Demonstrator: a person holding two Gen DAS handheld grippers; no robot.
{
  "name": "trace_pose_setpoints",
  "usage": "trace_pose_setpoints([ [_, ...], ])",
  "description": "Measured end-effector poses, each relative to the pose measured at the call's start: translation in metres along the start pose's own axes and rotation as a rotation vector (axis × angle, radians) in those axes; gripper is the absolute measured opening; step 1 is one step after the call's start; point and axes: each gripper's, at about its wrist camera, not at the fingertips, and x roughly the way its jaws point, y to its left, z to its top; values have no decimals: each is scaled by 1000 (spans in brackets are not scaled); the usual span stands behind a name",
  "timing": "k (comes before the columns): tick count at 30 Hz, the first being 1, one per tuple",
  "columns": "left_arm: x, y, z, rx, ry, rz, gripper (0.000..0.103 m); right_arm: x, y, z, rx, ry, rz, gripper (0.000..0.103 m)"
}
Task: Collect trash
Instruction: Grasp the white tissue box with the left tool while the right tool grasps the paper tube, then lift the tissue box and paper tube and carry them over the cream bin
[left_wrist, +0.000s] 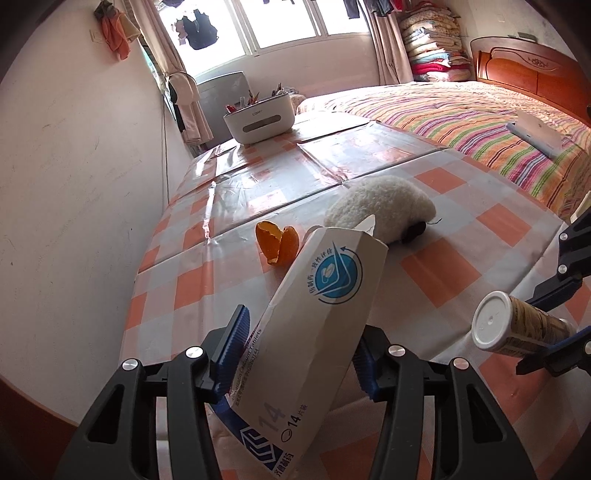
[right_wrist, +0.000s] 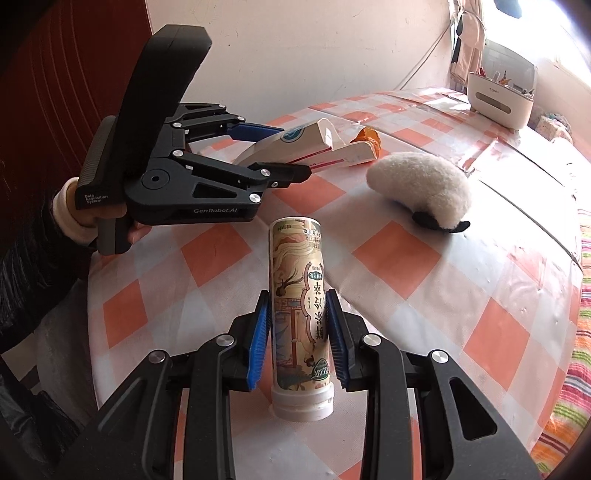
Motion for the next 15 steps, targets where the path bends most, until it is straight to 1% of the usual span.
trace_pose_setpoints([
  [7,-13,-6,-8,-28,-8,-10,50,-10,3,-2,10,-28,-4,29],
  [12,-26,-15,-10,-53,-16,-45,50,-20,3,-4,24,-59,-12,28],
  [15,-35,-23,-8,-64,-31,-58,48,-27,2,-7,38,-82,-20,28],
])
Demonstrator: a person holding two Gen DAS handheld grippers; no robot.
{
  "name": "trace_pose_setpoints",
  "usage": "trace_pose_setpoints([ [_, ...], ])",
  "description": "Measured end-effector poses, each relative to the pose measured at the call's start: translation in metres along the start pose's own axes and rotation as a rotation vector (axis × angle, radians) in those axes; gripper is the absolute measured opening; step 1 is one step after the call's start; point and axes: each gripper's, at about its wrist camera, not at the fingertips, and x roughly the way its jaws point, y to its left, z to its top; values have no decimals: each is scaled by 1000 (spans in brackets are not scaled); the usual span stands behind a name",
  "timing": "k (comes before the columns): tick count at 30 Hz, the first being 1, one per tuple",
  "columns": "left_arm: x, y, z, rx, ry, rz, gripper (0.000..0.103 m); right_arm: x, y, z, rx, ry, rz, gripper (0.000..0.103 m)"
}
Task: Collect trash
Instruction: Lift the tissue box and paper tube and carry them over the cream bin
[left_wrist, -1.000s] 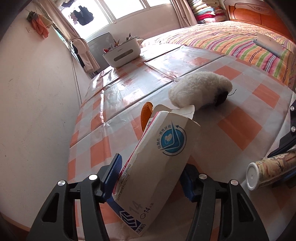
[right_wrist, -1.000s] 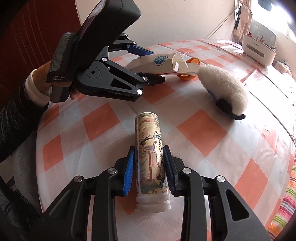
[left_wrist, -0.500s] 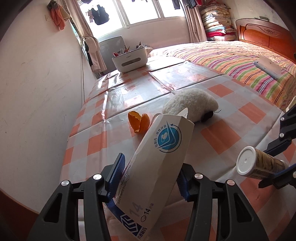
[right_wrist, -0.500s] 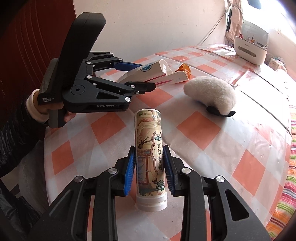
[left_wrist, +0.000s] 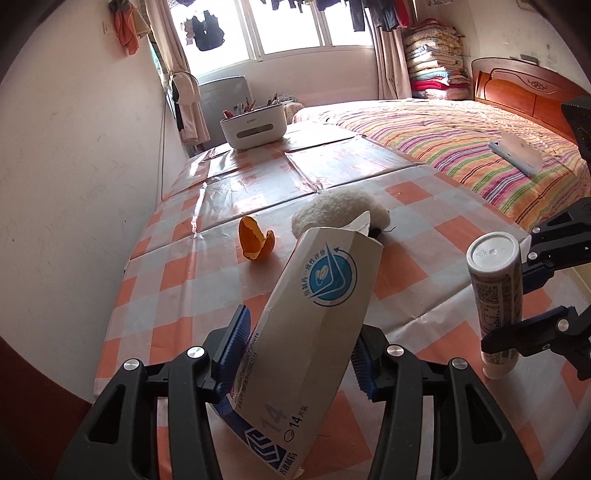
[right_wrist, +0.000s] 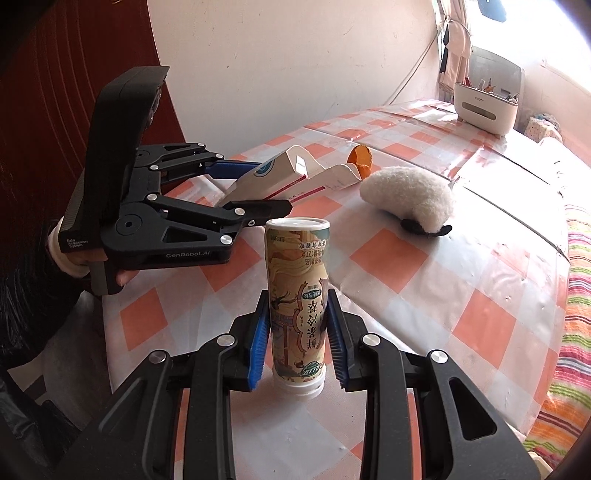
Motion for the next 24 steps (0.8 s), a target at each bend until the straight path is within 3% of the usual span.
trace_pose_setpoints([
  [15,-38,-43,11,-65,-84,-98,46,-51,-20,-22,85,-91,-79,28],
  [24,-44,-77,15,-52,-98,-185,46,-77,-41,-41,144,-117,-137,28],
])
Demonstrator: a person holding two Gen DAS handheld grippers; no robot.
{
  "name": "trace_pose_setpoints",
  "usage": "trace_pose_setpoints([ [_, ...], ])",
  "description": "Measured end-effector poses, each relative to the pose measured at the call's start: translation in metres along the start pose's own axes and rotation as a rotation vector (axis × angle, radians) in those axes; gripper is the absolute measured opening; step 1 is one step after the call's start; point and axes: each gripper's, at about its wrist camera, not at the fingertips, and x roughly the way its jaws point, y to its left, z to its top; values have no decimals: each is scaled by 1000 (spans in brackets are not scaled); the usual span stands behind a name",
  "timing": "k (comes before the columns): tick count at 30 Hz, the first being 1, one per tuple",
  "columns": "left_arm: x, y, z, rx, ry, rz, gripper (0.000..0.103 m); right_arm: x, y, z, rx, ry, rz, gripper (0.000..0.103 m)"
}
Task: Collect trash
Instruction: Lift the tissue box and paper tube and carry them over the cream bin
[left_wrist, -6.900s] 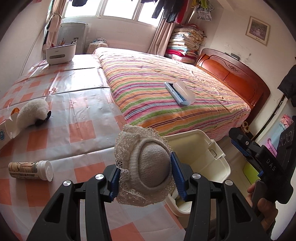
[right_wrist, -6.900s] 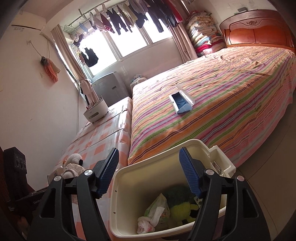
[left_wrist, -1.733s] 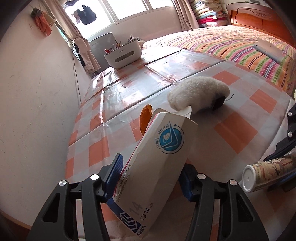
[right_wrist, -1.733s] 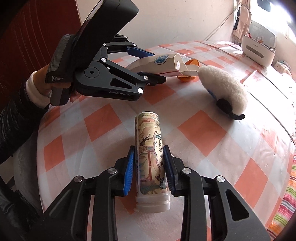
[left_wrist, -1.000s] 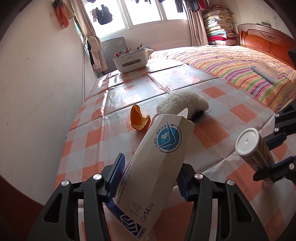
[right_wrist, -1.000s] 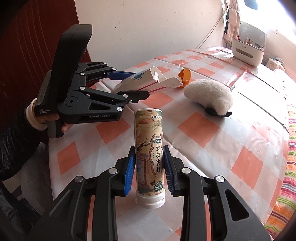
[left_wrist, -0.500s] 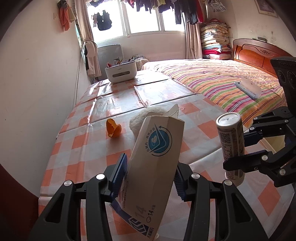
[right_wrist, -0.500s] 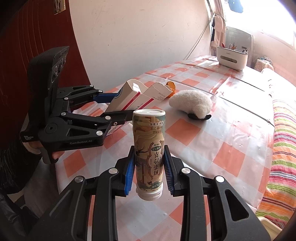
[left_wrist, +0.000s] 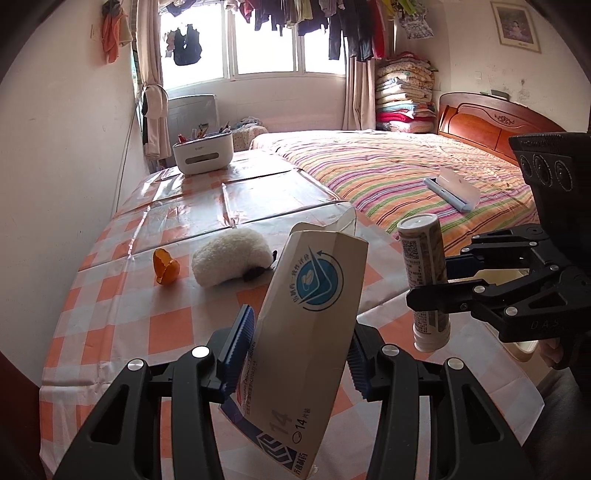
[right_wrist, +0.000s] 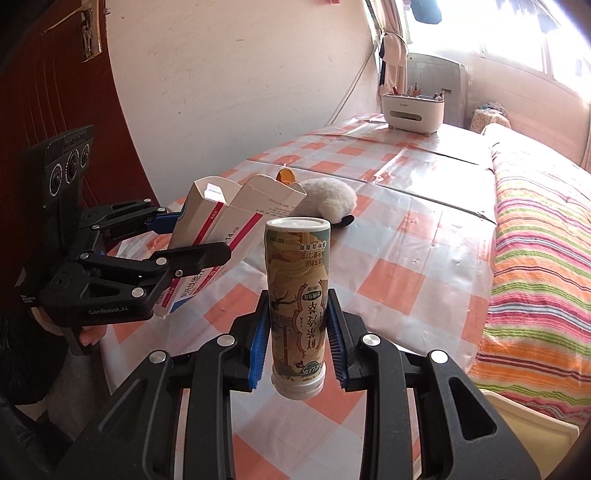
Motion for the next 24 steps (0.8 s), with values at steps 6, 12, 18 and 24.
trace_pose_setpoints([
  [6,1,-17,4,2,-5,-62,46,-15,-15,-8,31,-18,-30,28],
  [12,3,-32,7,7,-5,-106,46,-31,-26,-16,54,-38,-55,28],
  [18,7,-48,9,18,1,-160,46,-42,-34,-27,72,-41,-88,28],
  [24,10,-67,9,46,8,-199,46,-57,-42,-39,102,-57,-111,28],
])
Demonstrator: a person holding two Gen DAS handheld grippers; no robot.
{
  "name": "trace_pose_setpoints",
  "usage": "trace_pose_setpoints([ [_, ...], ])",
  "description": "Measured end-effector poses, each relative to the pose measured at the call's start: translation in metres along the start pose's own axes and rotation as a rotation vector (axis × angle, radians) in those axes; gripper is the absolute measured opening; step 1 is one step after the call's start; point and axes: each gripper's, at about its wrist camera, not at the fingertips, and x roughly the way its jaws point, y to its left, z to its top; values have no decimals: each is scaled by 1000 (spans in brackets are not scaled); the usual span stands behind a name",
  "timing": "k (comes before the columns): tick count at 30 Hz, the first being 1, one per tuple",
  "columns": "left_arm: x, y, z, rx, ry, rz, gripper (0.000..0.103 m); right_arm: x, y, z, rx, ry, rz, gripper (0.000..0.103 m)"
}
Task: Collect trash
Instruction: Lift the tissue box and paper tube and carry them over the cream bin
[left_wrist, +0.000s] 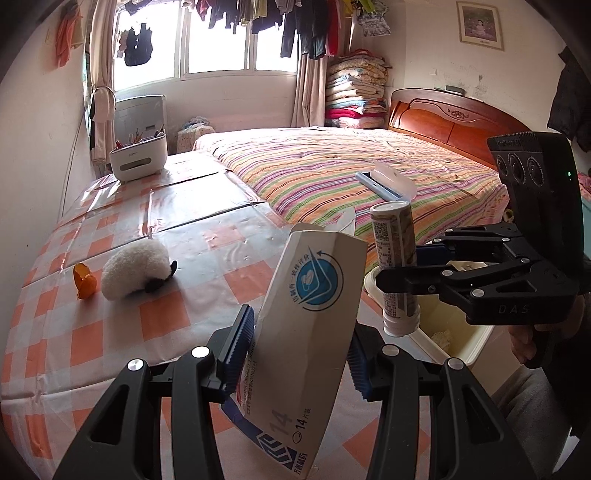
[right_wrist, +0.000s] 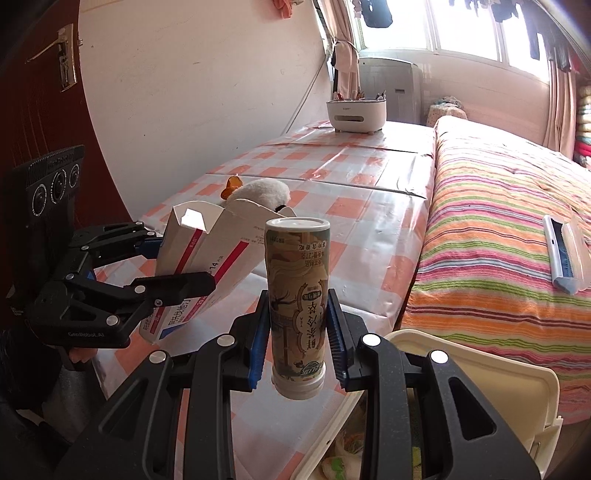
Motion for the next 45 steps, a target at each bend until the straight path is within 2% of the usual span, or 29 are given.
trace_pose_setpoints([
  [22,11,-49,7,23,15,-157,46,-47,-32,-32,113,-76,-80,28],
  [30,10,-61,13,21,6,-191,46,-72,-51,-48,204,-140,-155,28],
  [35,13,-71,18,14,0,-212,46,-84,-64,-58,265,-172,-238,28],
  [39,18,-81,22,4,-4,-228,46,-87,-76,-67,325,-165,-303,28],
  [45,28,-102,29,-5,2,-261,46,-94,-97,-76,410,-173,-347,29],
])
